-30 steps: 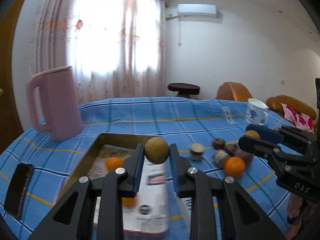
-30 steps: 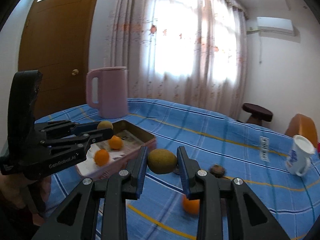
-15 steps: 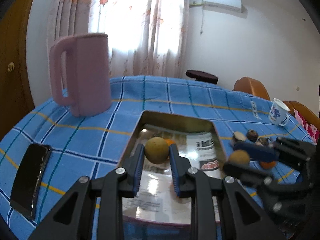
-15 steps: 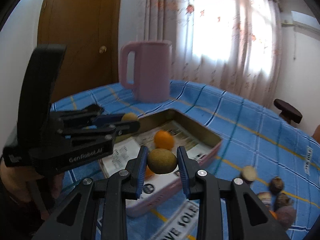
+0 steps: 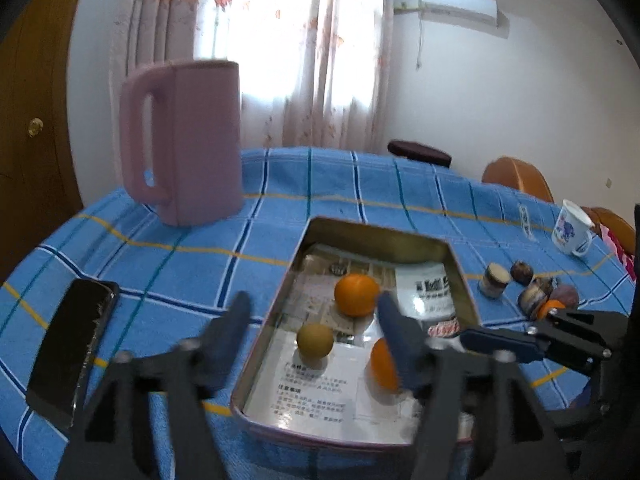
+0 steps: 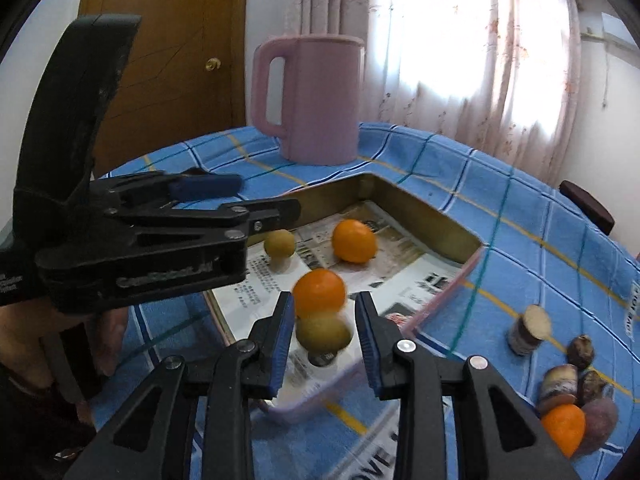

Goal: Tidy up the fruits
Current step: 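Open the left tool over the tin while the right tool drops the kiwi, then grasp the large orange with the left tool while the right tool grasps the purple fruit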

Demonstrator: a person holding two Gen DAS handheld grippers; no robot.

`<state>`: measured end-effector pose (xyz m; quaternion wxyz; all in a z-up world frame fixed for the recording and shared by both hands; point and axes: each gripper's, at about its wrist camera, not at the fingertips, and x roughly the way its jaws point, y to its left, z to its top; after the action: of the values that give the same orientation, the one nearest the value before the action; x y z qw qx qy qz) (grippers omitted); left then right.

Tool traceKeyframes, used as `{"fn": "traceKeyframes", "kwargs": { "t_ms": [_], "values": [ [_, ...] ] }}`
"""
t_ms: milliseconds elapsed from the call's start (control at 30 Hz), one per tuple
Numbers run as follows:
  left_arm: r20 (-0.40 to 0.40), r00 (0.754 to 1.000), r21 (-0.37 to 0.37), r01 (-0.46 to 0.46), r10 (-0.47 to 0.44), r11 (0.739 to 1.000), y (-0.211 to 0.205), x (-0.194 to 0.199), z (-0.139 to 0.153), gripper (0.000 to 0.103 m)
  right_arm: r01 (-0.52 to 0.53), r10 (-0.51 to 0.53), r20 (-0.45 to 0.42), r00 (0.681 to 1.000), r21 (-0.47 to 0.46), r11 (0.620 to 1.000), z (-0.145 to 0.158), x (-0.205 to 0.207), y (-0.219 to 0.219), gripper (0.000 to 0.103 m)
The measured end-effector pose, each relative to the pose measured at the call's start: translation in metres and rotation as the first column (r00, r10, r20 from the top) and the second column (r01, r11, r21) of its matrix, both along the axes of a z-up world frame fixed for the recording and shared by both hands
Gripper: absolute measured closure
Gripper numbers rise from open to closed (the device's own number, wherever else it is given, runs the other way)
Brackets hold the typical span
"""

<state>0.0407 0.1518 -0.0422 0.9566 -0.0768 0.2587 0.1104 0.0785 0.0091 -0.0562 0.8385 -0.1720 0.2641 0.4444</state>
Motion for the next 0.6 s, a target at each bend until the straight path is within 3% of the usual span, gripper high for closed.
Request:
{"fn": "traceKeyframes", "kwargs": {
  "t_ms": [167,300,433,600],
  "values": [
    [0.034,0.998,0.016,0.045,-0.045,0.999,-0.023,-0.002,0.012,0.024,0.137,-0.139,0.039,0.989,0.062,0.989,0.022,0.009,-0.066,0.054],
    [0.053,0.992,0.05,0.112,-0.115,0.992,-0.061,0.004,0.019,0.012,0.329,-0.332,0.068,0.941,0.056,0.943,0.027,0.028,-0.126,0.043],
    [0.043,0.981,0.081,0.184,-0.188,0.98,-0.1,0.018,0.02,0.007,0.494,-0.495,-0.015,0.869,0.084,0.865,0.023,0.058,-0.179,0.039],
    [0.007,0.966,0.108,0.255,-0.258,0.961,-0.139,0.037,0.013,0.006,0.539,-0.53,-0.116,0.84,0.06,0.84,0.006,0.085,-0.197,0.037]
  ]
}}
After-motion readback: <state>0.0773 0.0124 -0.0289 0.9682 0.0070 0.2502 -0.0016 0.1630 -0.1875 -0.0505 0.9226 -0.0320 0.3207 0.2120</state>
